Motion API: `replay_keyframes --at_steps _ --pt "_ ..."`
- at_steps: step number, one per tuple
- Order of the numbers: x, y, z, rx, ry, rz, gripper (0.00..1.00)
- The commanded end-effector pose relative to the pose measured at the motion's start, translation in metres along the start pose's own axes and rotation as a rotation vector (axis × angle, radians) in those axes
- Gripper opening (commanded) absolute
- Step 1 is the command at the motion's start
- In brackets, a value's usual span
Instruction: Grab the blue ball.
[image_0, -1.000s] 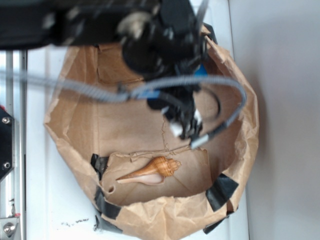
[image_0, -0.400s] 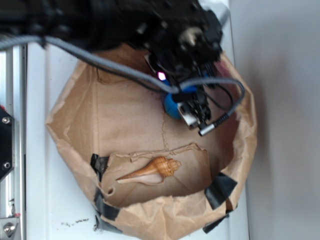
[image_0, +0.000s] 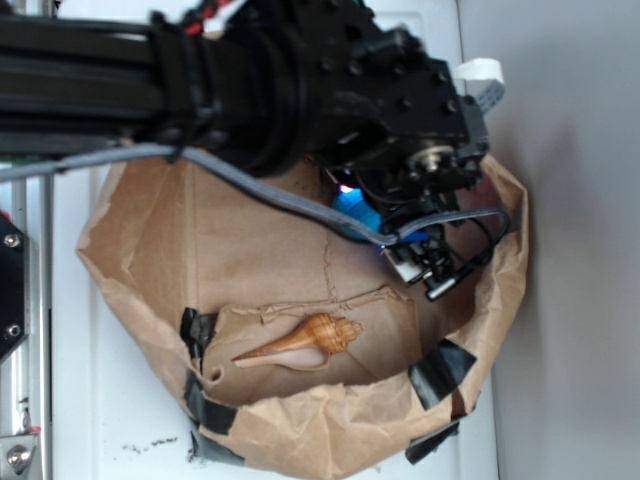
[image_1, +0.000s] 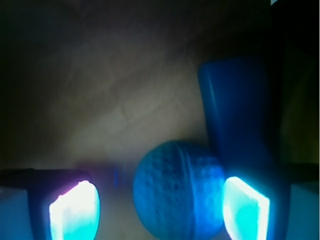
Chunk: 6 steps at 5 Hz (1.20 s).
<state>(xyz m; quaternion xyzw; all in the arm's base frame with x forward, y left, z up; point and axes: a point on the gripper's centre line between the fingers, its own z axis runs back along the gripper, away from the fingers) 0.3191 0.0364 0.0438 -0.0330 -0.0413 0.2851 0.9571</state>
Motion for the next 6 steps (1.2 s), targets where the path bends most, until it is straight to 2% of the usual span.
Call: replay_keyframes --at_steps 1,2,4,6 --pt "0.024 -0.013 -0.006 -0.017 -0.014 0.075 1.00" --pt "0.025 -0.015 -0.016 0.021 -0.043 0.044 0.00" --pt "0.020 -0.017 -0.011 0.027 -0.089 -0.012 0.00" --pt "0.015 -0.012 -0.005 -0.001 -0.097 -0.040 0.00"
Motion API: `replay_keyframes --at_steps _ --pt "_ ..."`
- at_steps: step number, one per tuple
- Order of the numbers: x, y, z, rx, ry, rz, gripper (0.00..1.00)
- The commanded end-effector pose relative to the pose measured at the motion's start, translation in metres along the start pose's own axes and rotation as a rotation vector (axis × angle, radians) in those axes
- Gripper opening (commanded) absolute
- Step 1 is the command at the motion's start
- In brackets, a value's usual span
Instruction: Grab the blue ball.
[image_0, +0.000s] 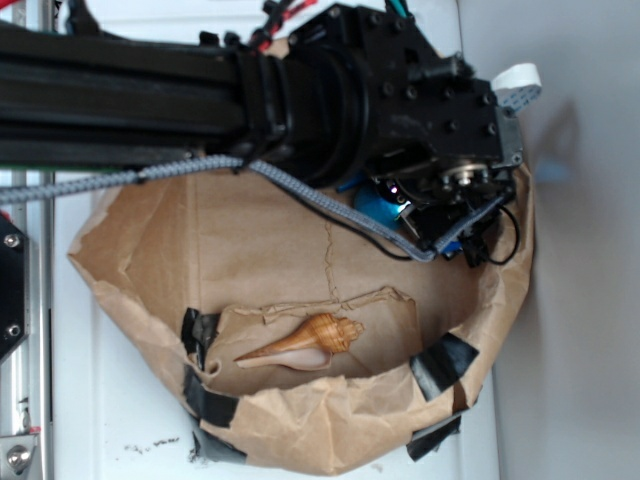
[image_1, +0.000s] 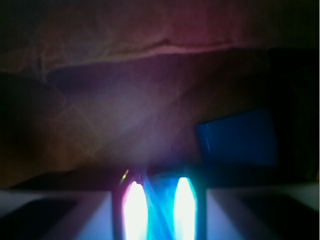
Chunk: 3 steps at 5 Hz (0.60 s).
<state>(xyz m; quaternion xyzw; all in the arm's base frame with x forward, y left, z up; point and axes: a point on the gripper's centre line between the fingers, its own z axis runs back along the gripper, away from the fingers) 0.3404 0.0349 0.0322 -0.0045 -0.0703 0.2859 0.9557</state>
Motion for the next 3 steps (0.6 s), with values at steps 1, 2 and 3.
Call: replay_keyframes --at_steps 1,2,3 --pt "-0.006 0.006 0.038 -0.121 -0.024 -0.061 0.00" --pt "-0.015 0.015 0.069 -0.199 -0.032 -0.083 0.00" --pt "-0.024 0.029 0.092 -0.220 -0.052 -0.084 0.00"
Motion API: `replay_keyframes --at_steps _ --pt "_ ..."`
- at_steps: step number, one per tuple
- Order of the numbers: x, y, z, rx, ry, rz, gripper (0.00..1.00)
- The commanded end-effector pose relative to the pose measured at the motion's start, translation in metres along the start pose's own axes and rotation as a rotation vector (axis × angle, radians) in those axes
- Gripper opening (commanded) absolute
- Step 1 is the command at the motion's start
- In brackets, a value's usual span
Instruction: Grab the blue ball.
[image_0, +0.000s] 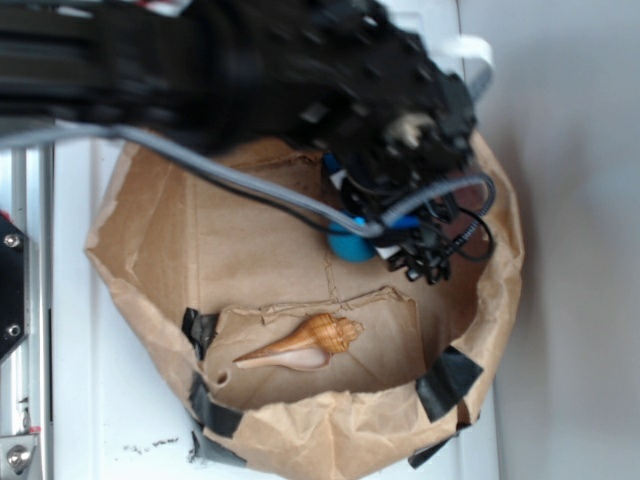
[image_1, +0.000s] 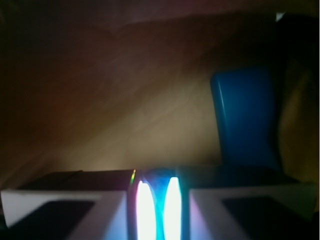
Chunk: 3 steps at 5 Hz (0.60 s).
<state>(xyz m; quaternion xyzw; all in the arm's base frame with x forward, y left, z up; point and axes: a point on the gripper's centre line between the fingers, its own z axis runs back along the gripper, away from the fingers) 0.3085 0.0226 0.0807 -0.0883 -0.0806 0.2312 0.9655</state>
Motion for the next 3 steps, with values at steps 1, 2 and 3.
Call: replay_keyframes --at_steps 1,2,3 --pt "-0.007 0.029 0.059 -0.058 -0.082 -0.010 0.00" --pt "-0.015 0.038 0.069 -0.067 -0.092 -0.044 0.00" --pt "-0.020 0.039 0.069 -0.043 -0.086 -0.075 0.00"
